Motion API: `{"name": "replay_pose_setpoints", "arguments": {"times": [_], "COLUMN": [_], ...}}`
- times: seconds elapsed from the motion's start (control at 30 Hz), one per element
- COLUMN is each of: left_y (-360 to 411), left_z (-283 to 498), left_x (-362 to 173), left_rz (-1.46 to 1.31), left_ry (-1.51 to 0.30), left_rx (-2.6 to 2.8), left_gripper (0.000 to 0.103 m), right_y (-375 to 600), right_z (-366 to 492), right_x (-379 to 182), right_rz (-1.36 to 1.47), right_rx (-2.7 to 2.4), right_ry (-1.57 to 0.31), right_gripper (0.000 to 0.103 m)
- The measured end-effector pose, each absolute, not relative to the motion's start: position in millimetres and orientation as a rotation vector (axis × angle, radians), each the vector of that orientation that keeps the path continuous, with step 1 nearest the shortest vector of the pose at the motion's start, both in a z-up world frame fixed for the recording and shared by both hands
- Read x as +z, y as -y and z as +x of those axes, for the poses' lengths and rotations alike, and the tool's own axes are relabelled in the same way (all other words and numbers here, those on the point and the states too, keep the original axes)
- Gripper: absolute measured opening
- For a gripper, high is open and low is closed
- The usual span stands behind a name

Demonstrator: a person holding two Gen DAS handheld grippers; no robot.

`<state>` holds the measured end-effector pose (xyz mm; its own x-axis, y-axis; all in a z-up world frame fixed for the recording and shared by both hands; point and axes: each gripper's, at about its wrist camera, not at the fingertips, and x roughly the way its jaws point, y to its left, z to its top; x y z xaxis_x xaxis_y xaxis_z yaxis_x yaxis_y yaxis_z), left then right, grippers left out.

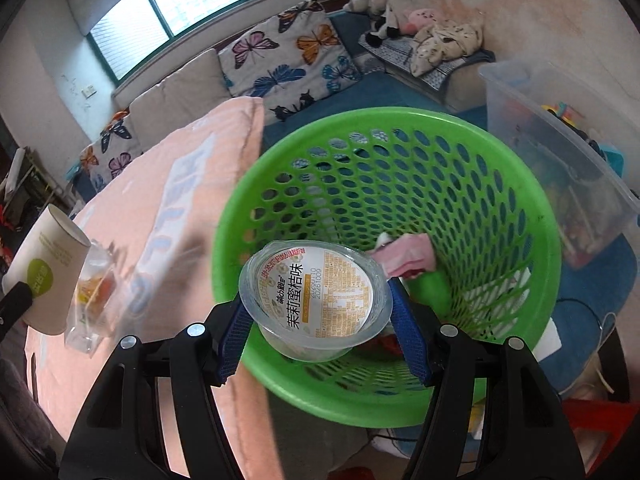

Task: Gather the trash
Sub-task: 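Carry the jelly cup and paper cup over the green basket and open both tools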

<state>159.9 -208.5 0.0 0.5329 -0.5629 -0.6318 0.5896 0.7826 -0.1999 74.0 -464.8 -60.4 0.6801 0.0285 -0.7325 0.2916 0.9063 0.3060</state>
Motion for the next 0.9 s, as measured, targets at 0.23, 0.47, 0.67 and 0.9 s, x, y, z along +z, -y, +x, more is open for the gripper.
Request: {"name": "replay_pose_setpoints", "arguments": {"times": [0.23,0.47,0.67,0.9], "left_y": [246.0,279.9,304.7,332.1], "left_z": [159.6,164.7,168.5,167.2], "left_x": [-2.9,-14.0,-24.2,-33.3], "left_rz": [0.078,0.120,0.154,0.193], "left_ry": [-0.756,-0.786,-0.813,-0.836], "left_rx": [-0.734,-0.759,-0.776,-0.791], "left_gripper": [0.064,0.065,0.065,0.067], "right_y": [478.3,483.2,486.2,495.4], "right_z": [68.1,51.8,32.2,13.7], "right_x": [-62.6,-58.5,-59.1,-61.6], "right_rz": [0.438,0.400,0.364,0.386], "right_rx": [-0.165,-0.205,-0.232,-0.239], "right_ry": [-0.804,-0.787,-0.775,-0.759], "right_gripper": [0.075,0.077,0.078,0.078]}}
